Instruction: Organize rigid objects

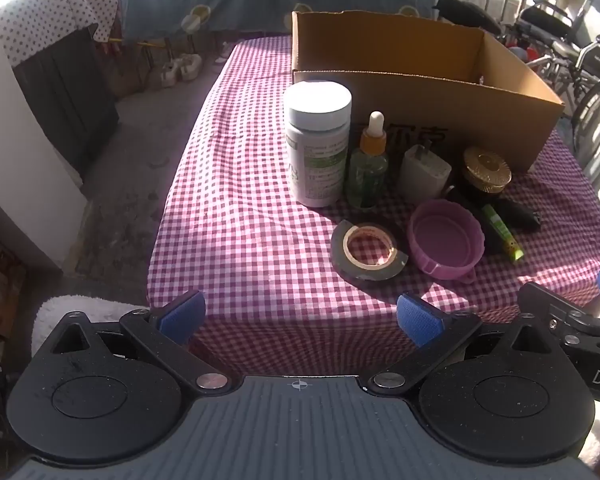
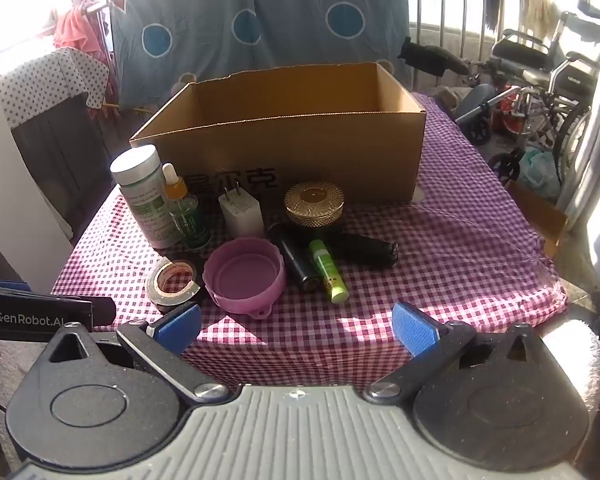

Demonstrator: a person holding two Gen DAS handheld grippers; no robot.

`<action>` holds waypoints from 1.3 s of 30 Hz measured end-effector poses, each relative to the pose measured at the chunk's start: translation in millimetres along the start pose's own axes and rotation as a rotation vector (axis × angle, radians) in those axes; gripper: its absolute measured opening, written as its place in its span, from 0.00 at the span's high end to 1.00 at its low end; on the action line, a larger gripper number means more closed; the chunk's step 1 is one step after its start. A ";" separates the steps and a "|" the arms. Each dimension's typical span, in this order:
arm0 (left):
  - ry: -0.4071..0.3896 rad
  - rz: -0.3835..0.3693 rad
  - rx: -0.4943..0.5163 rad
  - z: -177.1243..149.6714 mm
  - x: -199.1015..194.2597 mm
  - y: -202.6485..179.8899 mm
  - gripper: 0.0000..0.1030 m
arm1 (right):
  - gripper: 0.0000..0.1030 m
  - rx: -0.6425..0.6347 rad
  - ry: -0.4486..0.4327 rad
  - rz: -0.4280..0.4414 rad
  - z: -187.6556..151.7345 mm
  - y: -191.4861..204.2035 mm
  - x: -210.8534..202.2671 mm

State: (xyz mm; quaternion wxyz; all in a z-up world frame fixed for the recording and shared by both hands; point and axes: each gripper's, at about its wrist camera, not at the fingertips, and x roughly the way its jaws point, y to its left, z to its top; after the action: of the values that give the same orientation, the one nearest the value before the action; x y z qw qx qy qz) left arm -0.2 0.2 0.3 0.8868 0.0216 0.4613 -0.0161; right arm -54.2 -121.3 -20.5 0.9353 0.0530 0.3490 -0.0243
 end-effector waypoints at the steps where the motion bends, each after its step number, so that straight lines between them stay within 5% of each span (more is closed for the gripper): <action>1: -0.001 0.000 0.000 -0.2 -0.3 -0.2 0.01 | 0.00 -0.002 0.002 0.000 0.1 0.3 0.5; 39: 0.003 0.013 -0.001 -0.8 0.0 4.6 0.01 | 0.00 0.008 -0.003 -0.005 1.3 3.6 2.0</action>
State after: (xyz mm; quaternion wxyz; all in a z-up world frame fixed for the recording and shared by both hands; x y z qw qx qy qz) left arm -0.6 4.8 0.0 0.8861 0.0243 0.4627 -0.0104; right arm -51.6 -117.9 -20.5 0.9356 0.0559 0.3475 -0.0279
